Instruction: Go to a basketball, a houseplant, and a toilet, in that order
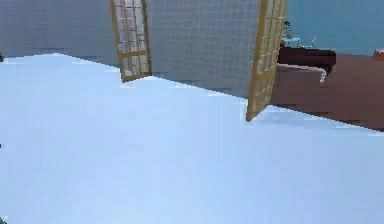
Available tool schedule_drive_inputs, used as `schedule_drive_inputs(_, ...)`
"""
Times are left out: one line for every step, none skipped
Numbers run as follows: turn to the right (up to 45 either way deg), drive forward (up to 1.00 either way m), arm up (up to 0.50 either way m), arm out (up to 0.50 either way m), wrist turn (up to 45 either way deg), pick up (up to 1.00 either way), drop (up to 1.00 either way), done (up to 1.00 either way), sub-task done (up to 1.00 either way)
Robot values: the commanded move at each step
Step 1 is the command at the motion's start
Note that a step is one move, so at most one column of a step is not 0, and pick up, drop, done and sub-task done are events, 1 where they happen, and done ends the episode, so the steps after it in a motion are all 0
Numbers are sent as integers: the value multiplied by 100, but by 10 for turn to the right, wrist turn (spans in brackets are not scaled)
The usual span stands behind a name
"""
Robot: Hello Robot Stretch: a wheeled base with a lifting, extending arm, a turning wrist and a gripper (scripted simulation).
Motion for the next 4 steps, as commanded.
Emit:
schedule_drive_inputs(0,30,0,0,0,0,0,0,0)
schedule_drive_inputs(-240,0,0,0,0,0,0,0,0)
schedule_drive_inputs(0,100,0,0,0,0,0,0,0)
schedule_drive_inputs(0,100,0,0,0,0,0,0,0)
